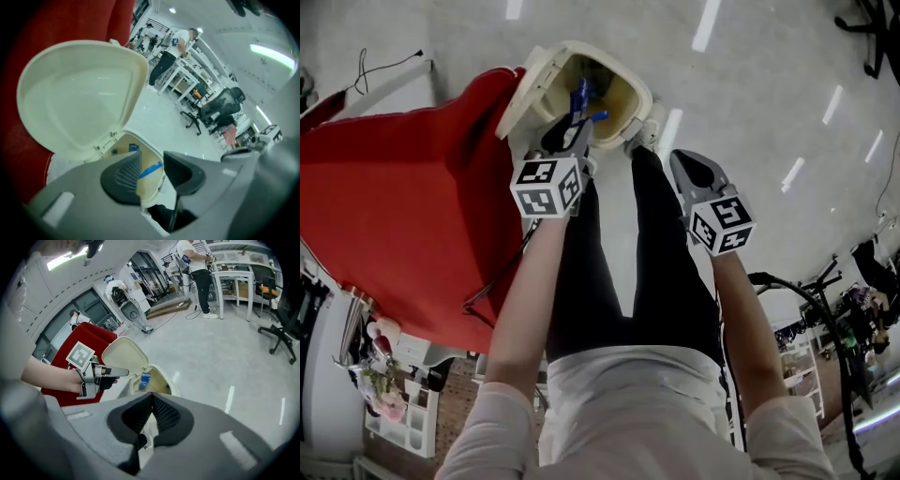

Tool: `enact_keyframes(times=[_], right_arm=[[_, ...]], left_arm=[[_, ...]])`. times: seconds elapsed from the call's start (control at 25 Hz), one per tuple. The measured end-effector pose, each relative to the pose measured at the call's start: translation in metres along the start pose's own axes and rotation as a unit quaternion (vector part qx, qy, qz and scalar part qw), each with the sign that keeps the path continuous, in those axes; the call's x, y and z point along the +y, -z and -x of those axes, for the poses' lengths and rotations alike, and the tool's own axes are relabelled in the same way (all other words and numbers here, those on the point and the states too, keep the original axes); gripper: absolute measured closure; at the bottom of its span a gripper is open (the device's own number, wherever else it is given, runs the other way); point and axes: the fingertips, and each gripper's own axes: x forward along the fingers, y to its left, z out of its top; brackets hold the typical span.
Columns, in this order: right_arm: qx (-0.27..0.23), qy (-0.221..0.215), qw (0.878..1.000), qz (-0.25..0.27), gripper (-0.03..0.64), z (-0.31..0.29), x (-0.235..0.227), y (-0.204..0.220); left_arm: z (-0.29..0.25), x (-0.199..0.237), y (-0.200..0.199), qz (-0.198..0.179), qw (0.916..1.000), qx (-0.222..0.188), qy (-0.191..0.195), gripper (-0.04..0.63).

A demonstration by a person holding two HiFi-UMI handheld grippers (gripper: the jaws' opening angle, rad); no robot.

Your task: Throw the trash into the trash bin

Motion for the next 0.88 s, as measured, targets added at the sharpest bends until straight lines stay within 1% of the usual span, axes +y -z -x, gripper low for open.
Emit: enact_keyframes(times=[0.24,0.4,0.6,0.76,0.88], right_arm=[[-0.004,0.003,1.0,0.005,0.615,0.002,0.0,-0.008],[-0.007,0.0,1.0,0.017,0.615,0.01,0.009,-0.02],[-0.017,-0.016,0.999,0.047,0.615,0.026,0.036,-0.042],[-0.03,-0.025,0.997,0.069,0.615,0.047,0.055,-0.062],[-0.033,-0.029,0.996,0.083,0.615,0.07,0.071,-0.072]], left_arm=[[0.006,0.0,-0.003,-0.003,1.0,-0.005,-0.006,0.436],[0.021,-0.012,-0.01,-0.015,0.9998,-0.01,0.004,0.436],[0.053,-0.037,-0.024,-0.047,0.998,-0.029,0.031,0.437],[0.085,-0.058,-0.04,-0.085,0.995,-0.045,0.03,0.451],[0.117,-0.076,-0.045,-0.11,0.9926,-0.048,0.023,0.467]])
